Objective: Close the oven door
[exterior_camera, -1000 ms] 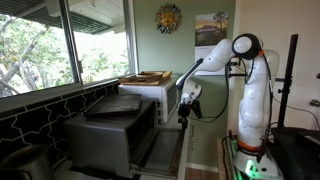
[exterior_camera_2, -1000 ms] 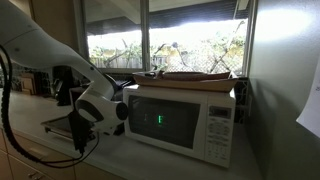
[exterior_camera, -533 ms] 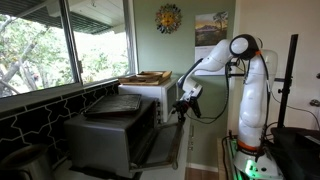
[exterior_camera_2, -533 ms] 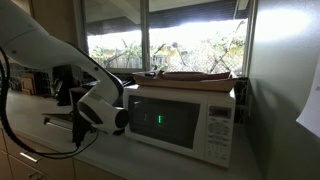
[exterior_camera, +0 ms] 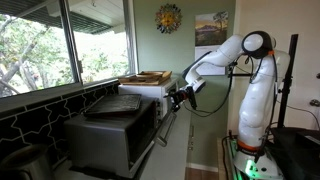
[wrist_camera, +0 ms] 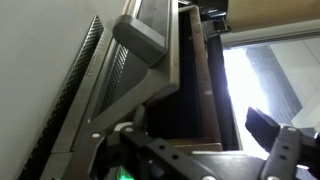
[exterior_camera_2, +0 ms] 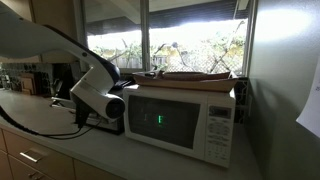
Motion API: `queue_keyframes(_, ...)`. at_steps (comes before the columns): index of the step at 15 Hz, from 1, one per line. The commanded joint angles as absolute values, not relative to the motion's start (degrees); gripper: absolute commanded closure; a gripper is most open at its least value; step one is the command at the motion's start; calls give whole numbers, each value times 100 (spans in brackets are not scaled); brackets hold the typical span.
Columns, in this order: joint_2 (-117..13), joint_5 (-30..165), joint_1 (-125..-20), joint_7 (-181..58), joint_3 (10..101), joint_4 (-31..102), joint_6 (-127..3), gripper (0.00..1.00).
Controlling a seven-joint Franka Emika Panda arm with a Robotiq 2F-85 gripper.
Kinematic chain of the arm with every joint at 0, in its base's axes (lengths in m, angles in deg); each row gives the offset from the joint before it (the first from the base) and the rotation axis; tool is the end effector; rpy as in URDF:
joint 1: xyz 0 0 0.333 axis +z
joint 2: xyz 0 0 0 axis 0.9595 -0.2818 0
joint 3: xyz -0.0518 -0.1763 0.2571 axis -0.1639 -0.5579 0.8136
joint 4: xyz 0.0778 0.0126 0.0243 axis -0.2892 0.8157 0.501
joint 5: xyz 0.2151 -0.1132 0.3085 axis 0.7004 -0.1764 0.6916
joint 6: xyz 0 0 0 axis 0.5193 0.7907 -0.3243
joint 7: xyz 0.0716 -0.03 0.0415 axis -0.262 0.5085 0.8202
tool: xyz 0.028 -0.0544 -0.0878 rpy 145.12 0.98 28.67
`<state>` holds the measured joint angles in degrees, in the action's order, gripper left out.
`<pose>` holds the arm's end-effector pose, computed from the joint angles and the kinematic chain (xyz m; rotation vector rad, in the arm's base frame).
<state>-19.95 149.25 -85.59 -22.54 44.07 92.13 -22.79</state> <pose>0.3886 -0.0927 0.3773 -1.6477 0.4724 -0.1849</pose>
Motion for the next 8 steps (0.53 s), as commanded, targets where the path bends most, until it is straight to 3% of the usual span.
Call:
queue_keyframes(1,-1146,15286,-8749,-2530,4654,9579,-2716,0)
queue_keyframes(8,-243,14600,-9022,-2627,5181,9747,-3910,0)
